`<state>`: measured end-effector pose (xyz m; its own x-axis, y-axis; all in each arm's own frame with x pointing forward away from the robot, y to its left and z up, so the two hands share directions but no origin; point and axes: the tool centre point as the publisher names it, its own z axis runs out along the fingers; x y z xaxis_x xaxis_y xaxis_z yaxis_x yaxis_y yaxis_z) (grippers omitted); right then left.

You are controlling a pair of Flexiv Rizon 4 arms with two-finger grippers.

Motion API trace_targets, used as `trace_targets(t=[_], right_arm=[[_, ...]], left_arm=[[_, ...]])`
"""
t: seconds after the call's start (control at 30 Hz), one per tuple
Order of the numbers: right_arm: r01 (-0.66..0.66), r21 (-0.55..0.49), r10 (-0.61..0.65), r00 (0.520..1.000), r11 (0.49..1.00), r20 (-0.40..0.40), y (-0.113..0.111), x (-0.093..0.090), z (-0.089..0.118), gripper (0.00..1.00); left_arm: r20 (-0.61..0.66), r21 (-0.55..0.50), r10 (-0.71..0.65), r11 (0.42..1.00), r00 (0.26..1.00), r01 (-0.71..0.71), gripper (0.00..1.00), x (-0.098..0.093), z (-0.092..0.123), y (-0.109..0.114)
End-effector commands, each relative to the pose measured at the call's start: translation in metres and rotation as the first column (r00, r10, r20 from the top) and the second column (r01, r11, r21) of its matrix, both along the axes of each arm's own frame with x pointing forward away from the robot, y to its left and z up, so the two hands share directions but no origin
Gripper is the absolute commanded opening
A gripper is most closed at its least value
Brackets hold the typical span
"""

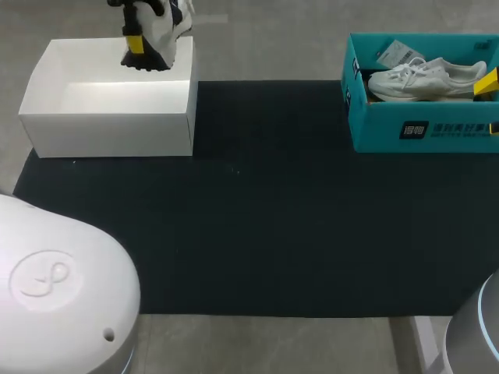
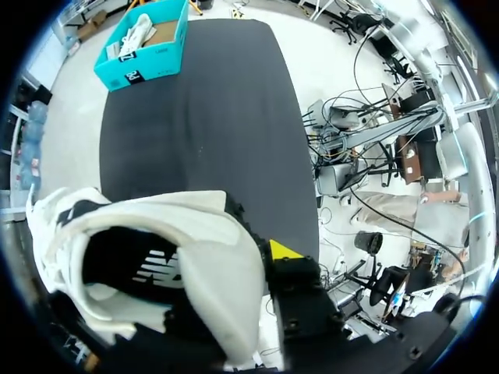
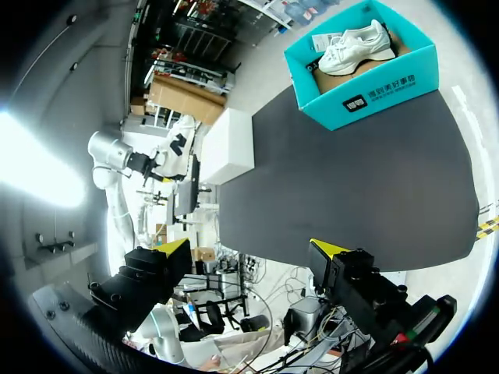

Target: Take the shoe out of the shoebox, open the shoe tongue, remove and reinsert the insole, then place the shoe into the shoebox

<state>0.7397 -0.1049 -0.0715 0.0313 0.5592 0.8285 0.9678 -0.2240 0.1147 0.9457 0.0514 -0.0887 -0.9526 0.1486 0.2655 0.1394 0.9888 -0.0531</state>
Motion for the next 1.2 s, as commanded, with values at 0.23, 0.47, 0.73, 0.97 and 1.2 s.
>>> trace_targets(t=[0.23,0.47,0.73,0.97,1.2], right_arm=[[0.000,-0.002,0.000,1.000,1.000,-0.003,0.000,0.001,0.000,1.00],[0.000,-0.002,0.000,1.000,1.000,-0.003,0.000,0.001,0.000,1.00],[0.000,-0.002,0.000,1.000,1.000,-0.003,0.000,0.001,0.000,1.00],[0.000,-0.002,0.000,1.000,1.000,-0.003,0.000,0.001,0.000,1.00],[0.000,-0.002,0.000,1.000,1.000,-0.003,0.000,0.001,0.000,1.00]], left_arm=[[0.001,-0.026,0.091,0.996,0.996,-0.091,0.00,0.036,0.001,0.075],[-0.033,-0.024,0.102,0.994,0.994,-0.103,0.00,0.039,0.000,0.125],[-0.067,-0.017,0.105,0.994,0.992,-0.106,0.00,0.041,-0.002,0.145],[-0.067,-0.017,0.105,0.994,0.992,-0.106,0.00,0.041,-0.002,0.145],[-0.044,-0.021,0.071,0.997,0.996,-0.072,0.00,0.038,-0.001,0.144]])
